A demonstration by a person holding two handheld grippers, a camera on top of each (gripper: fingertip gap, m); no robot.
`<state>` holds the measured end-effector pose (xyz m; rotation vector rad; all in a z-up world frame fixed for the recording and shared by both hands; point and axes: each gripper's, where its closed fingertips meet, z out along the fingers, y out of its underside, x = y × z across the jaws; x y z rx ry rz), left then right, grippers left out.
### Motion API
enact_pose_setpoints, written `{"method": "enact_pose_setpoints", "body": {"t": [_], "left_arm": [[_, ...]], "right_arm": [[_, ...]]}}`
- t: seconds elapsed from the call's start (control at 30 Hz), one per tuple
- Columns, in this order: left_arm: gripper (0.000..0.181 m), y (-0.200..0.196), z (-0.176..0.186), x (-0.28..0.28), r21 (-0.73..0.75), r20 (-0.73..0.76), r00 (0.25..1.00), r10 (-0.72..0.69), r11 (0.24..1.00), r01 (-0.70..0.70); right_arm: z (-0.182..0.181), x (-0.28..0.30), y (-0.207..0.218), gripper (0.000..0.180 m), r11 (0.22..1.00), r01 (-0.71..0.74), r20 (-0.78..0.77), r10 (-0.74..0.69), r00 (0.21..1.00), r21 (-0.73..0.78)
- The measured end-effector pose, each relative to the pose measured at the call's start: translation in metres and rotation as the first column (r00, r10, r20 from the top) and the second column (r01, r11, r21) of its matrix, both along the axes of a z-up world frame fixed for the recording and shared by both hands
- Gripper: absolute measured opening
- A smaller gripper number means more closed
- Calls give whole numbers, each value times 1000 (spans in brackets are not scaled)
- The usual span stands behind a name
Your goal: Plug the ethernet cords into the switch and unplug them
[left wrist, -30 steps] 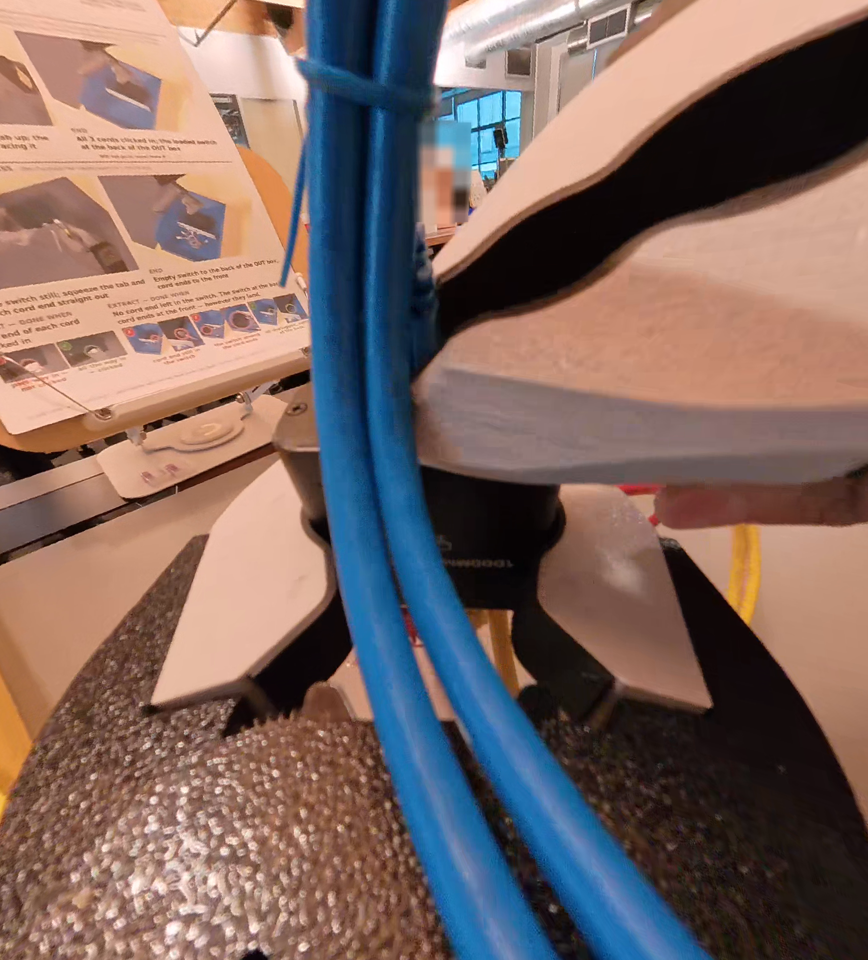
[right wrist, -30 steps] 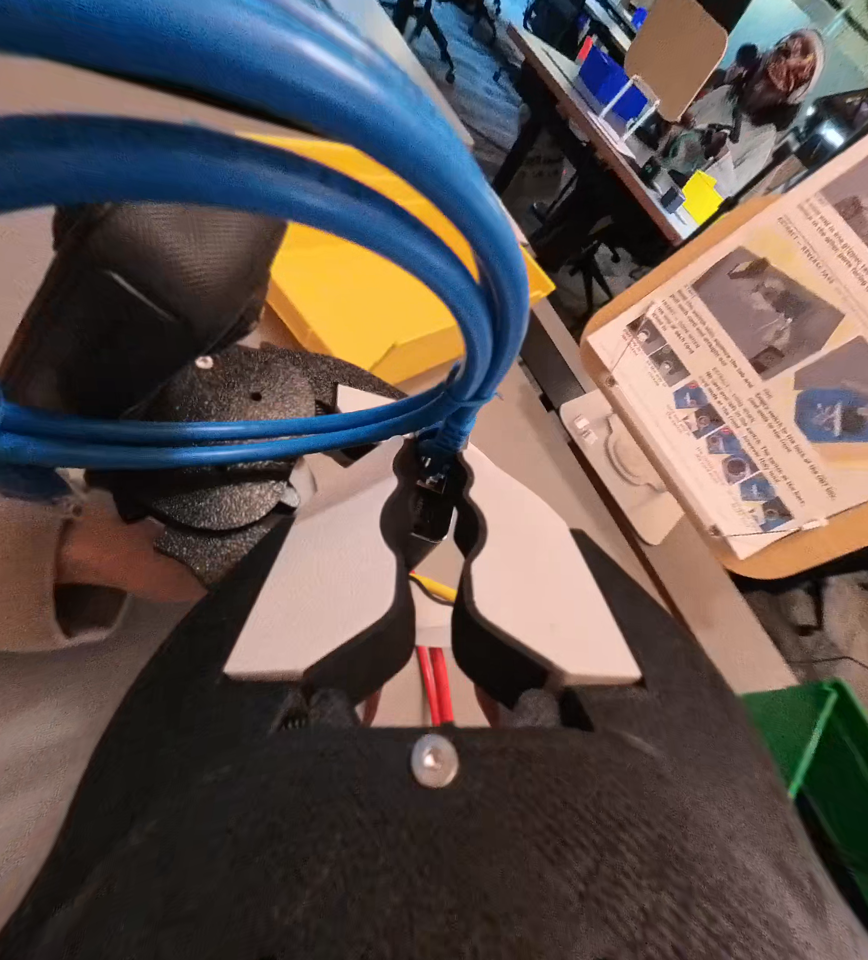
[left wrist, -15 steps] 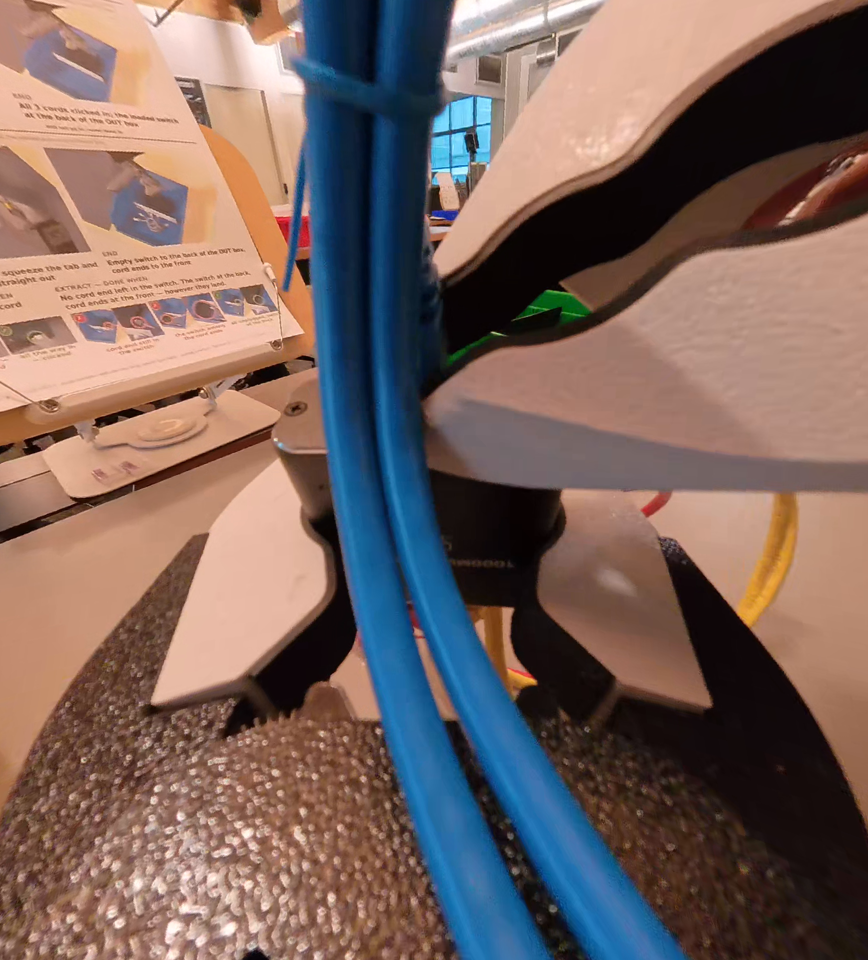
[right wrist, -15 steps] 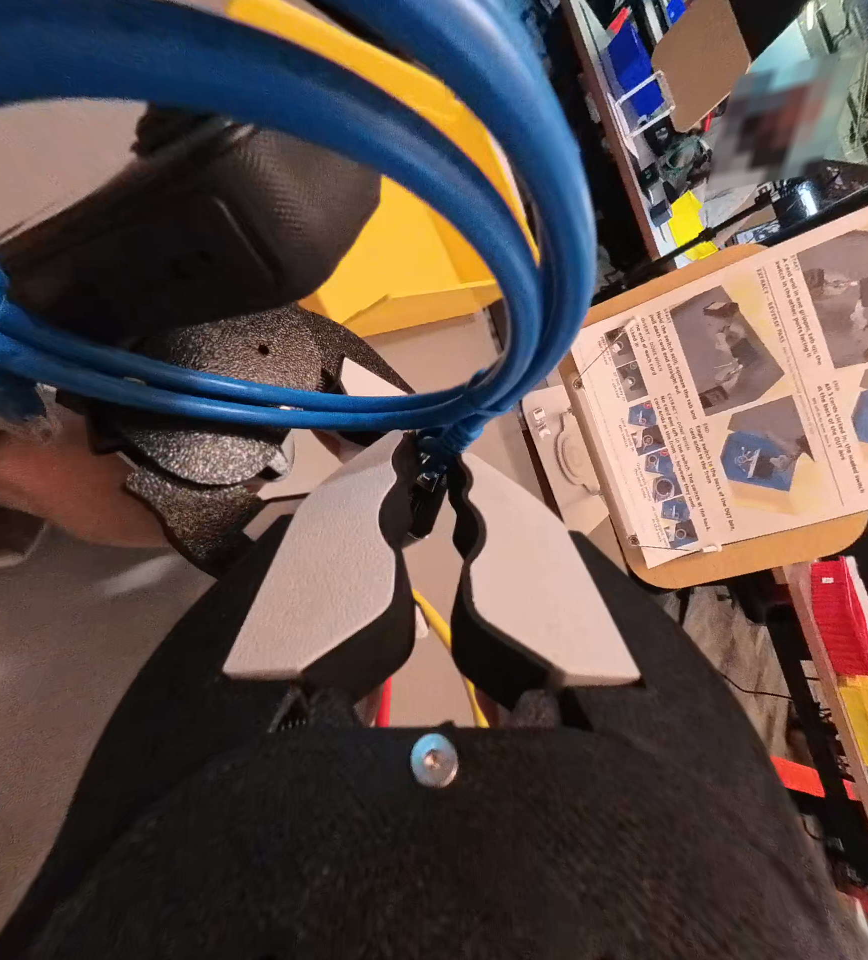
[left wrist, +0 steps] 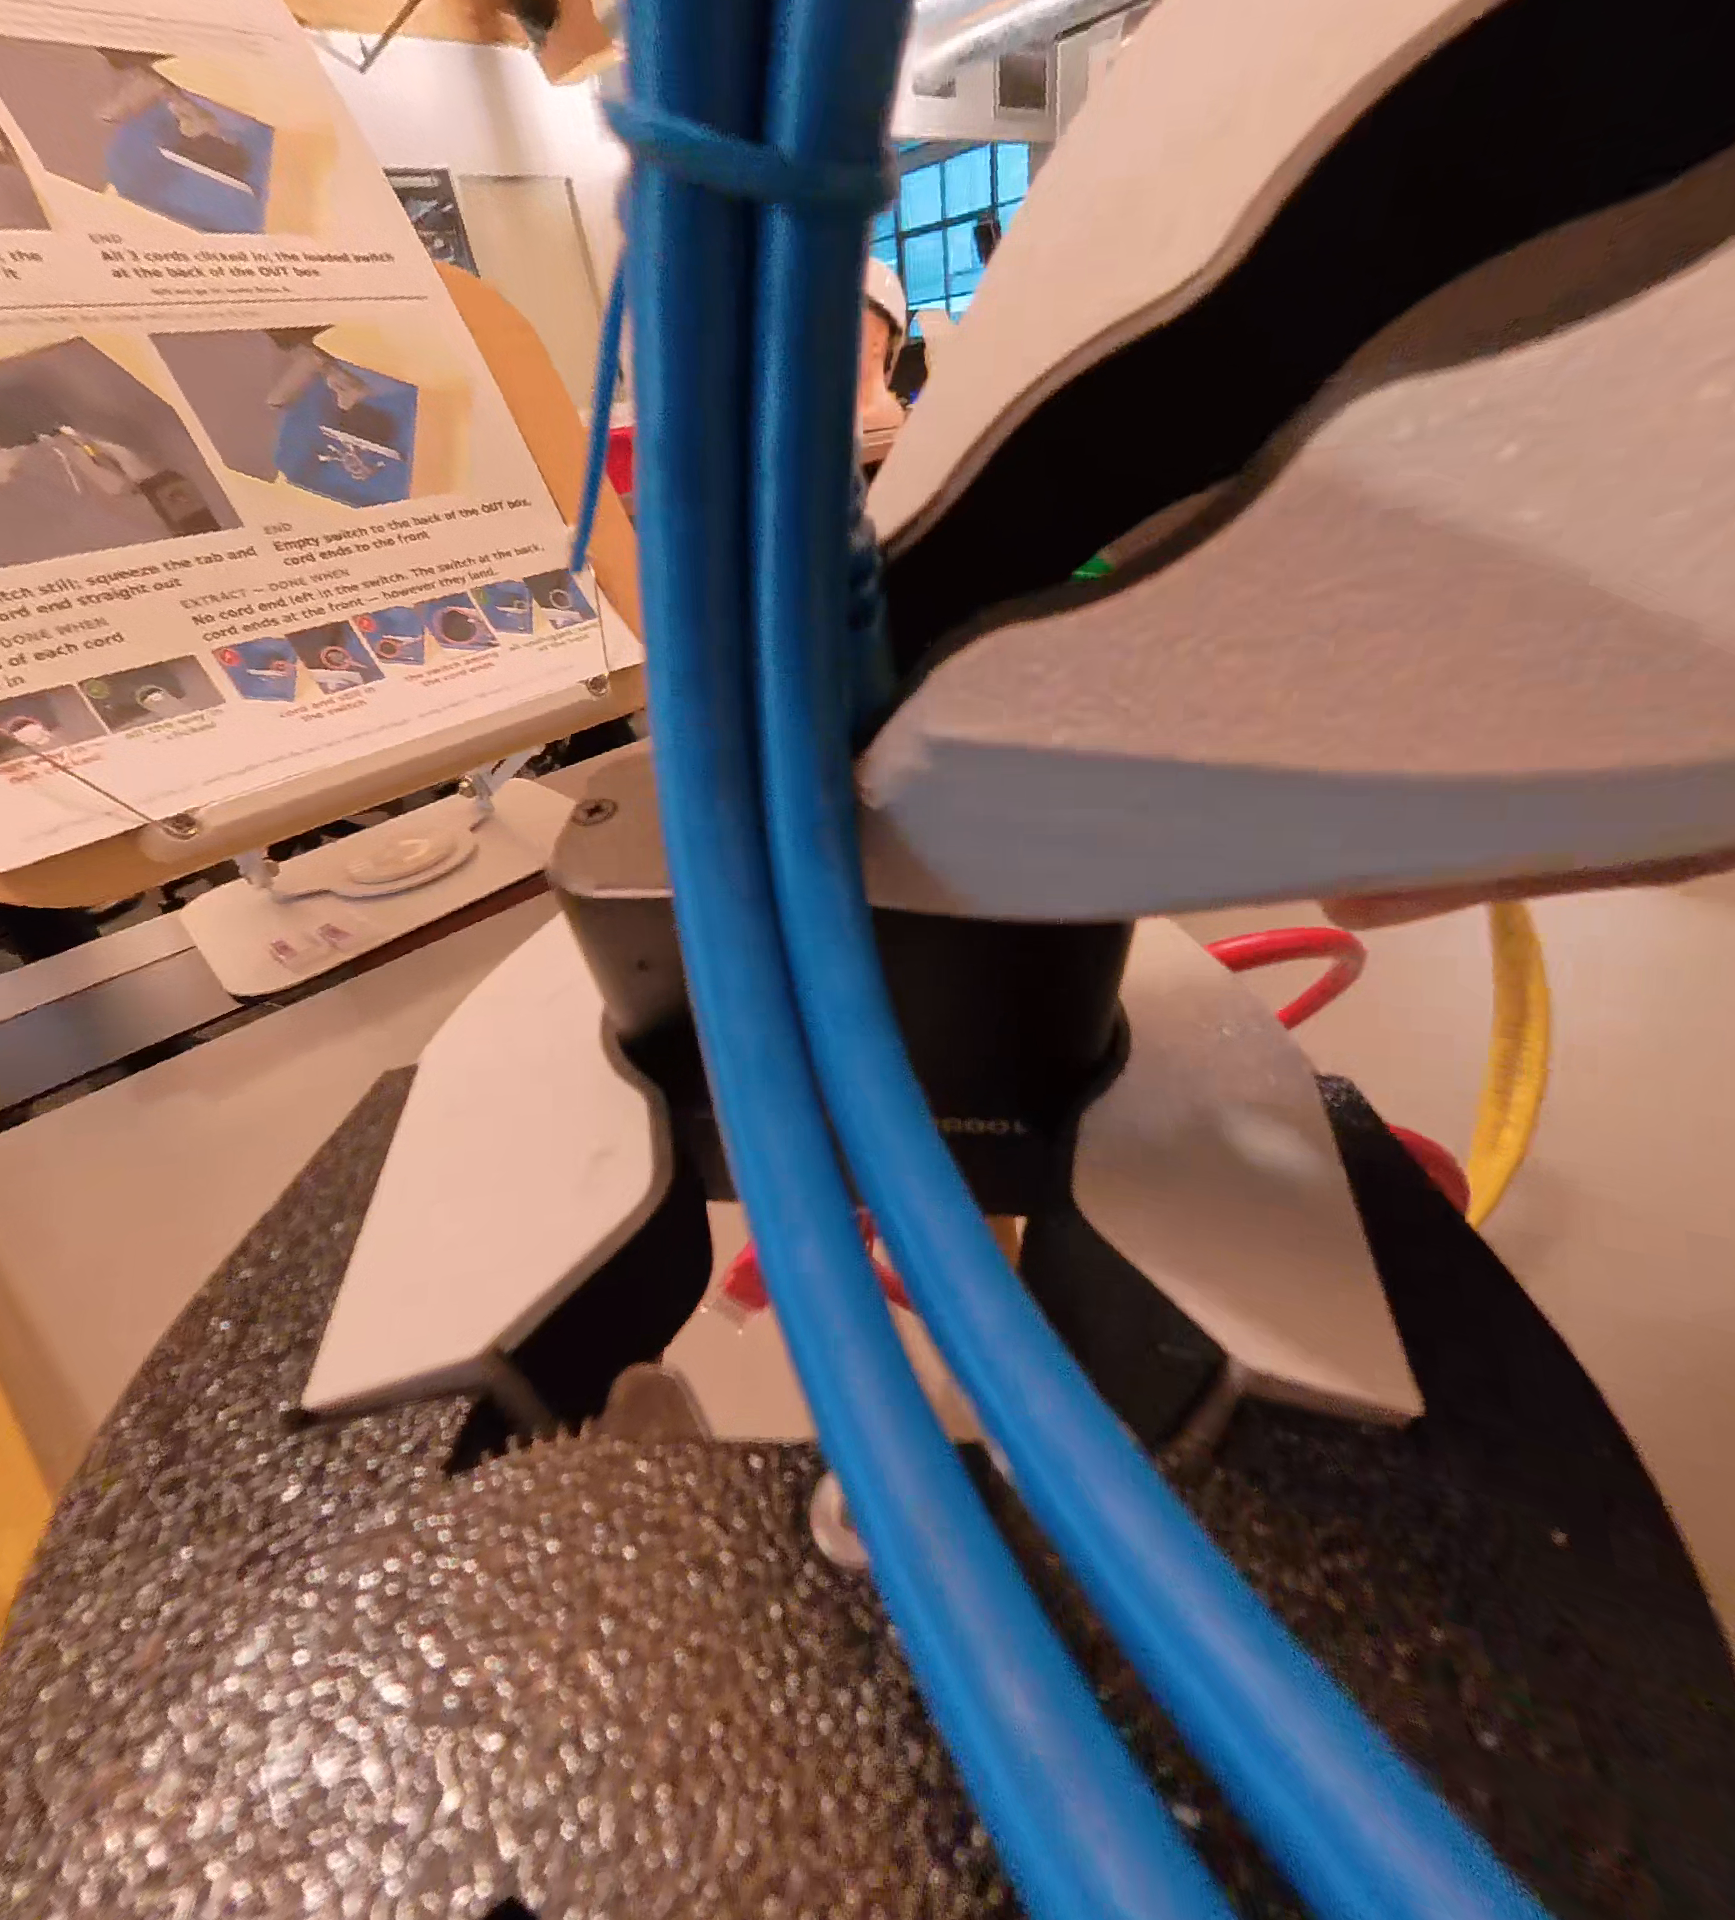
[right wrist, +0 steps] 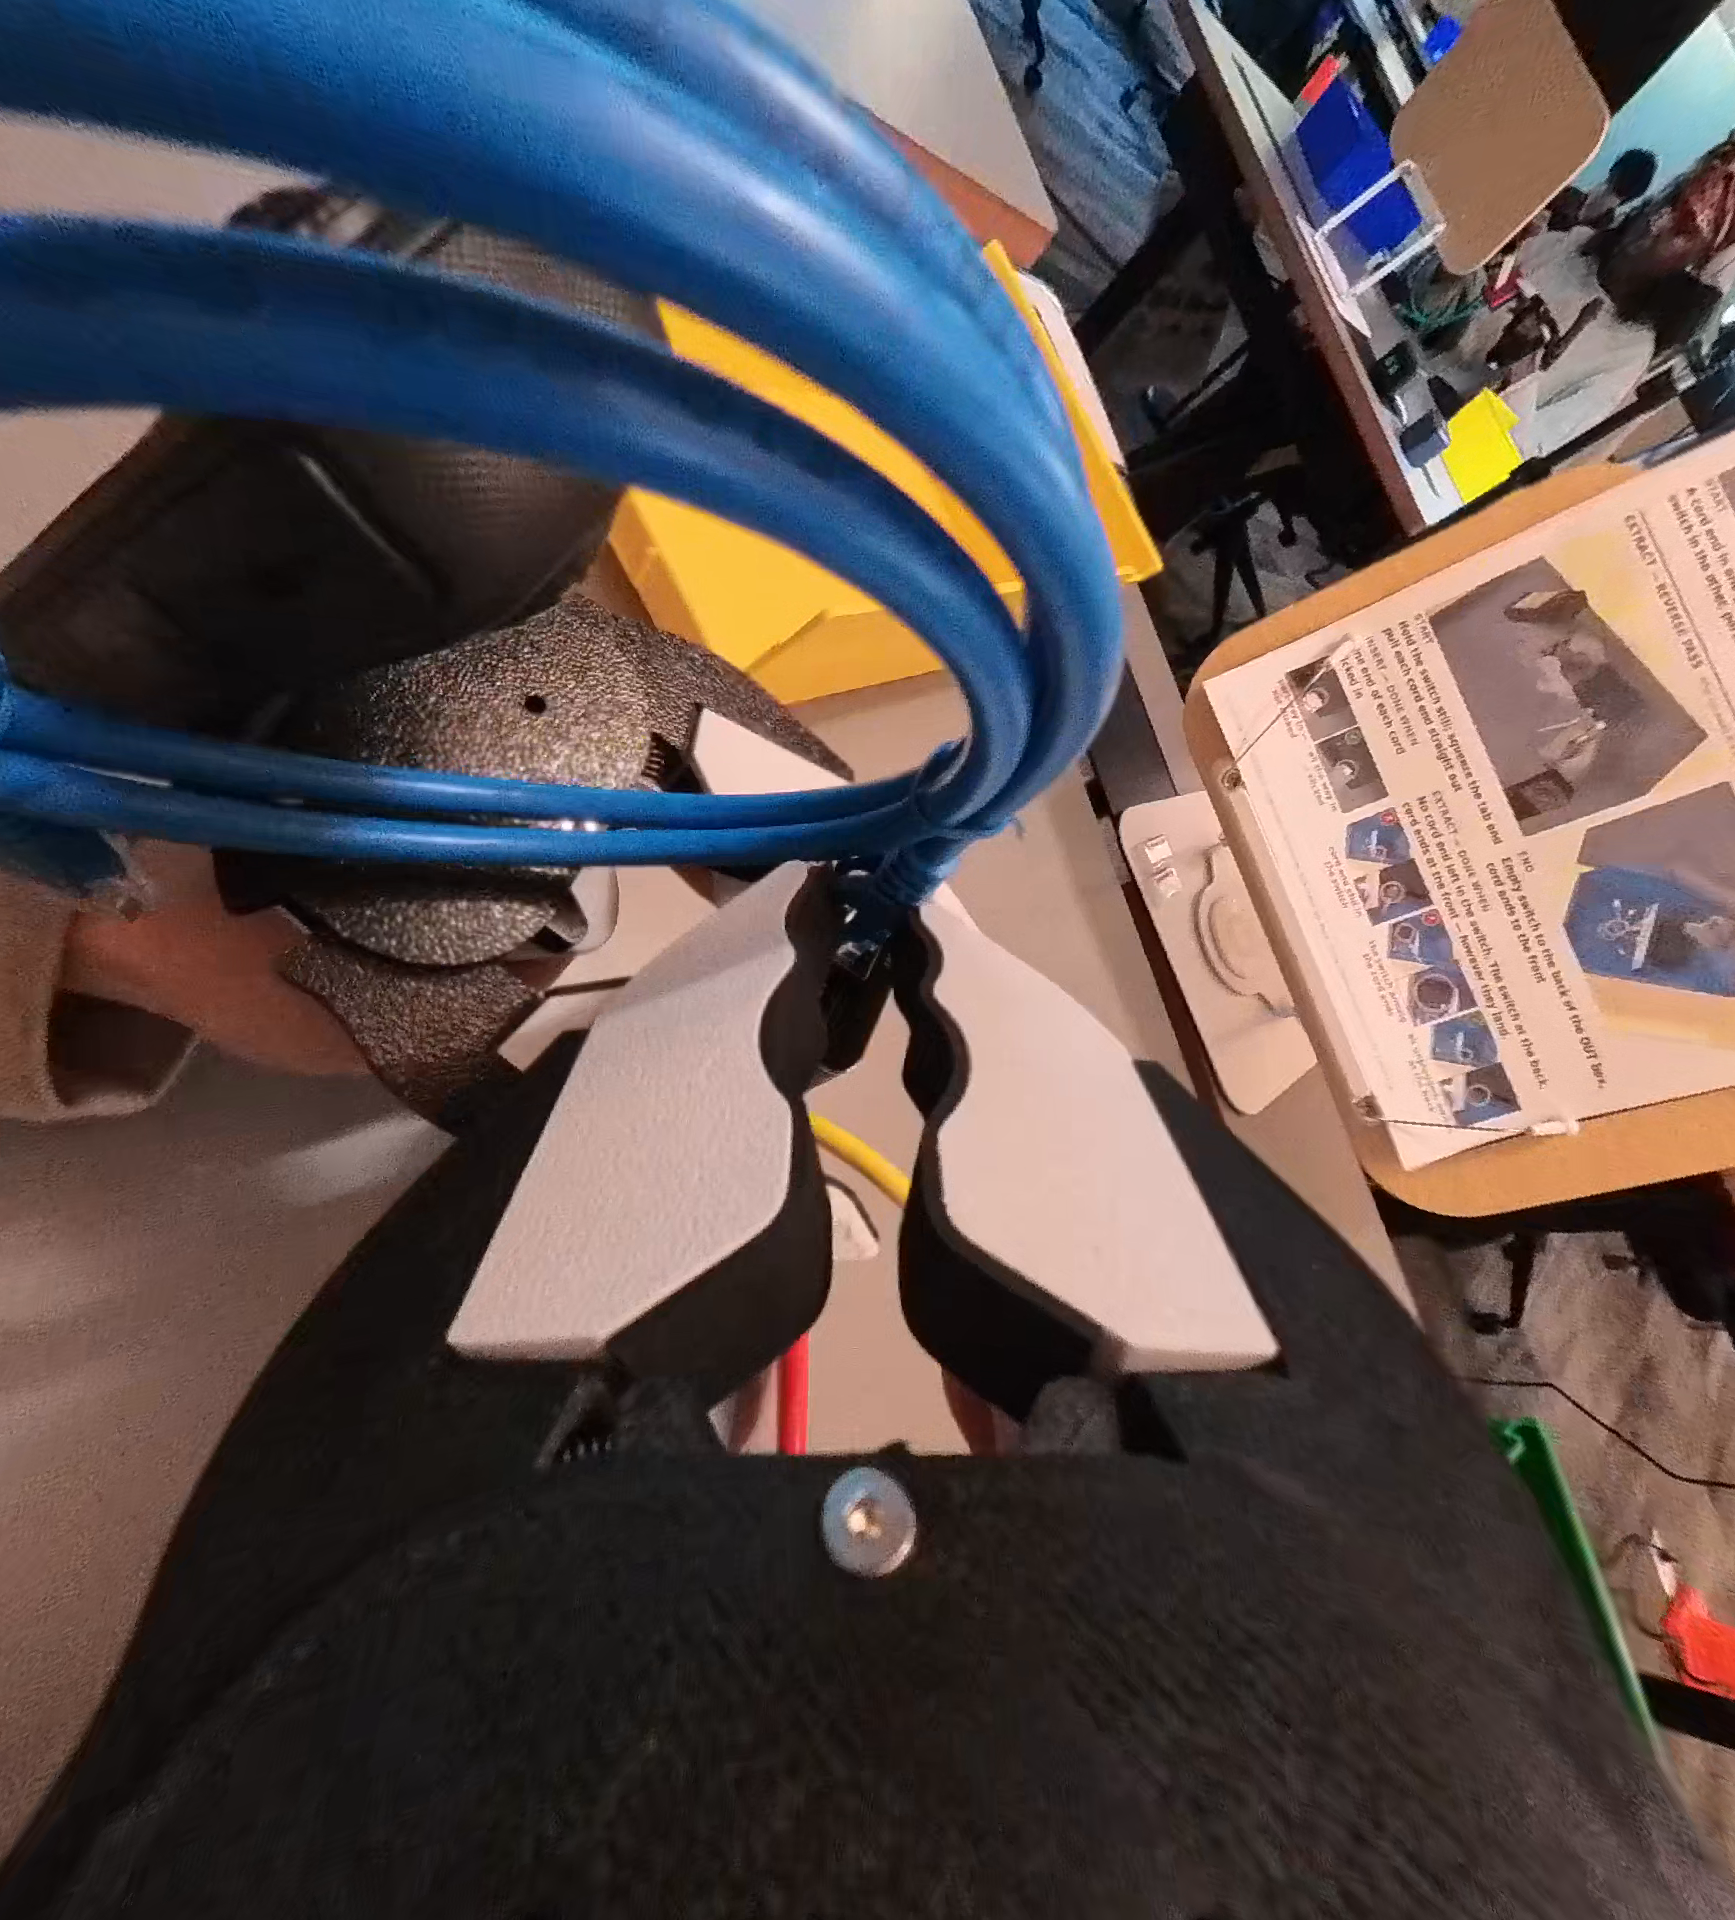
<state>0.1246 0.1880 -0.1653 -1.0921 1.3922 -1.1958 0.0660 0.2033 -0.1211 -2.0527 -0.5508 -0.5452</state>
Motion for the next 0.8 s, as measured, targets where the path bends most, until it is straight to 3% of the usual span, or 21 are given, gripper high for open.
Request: {"method": "enact_pose_setpoints", "body": {"t": [0.13, 0.23, 0.43, 0.6, 0.8], "left_arm": [[76, -3, -2, 1, -52, -8, 1000, -30, 998, 30], [77, 1, -1, 0, -19, -7, 1000, 0, 1000, -1], [76, -7, -4, 1, -119, -25, 997, -76, 990, 72], [76, -3, -7, 2, -75, -41, 998, -36, 997, 33], [77, 3, -2, 1, -18, -23, 1000, 16, 1000, -17]], "right_arm": [[-1, 2, 1, 15, 999, 5, 72, -2, 997, -39], [-1, 2, 2, 13, 1000, 2, -32, -1, 999, 9], [-3, 4, 3, 14, 999, 10, 87, -6, 996, -45], [-4, 5, 3, 15, 996, -10, 123, 21, 992, -86], [-1, 4, 2, 15, 1000, -10, -84, 10, 996, 3]]}}
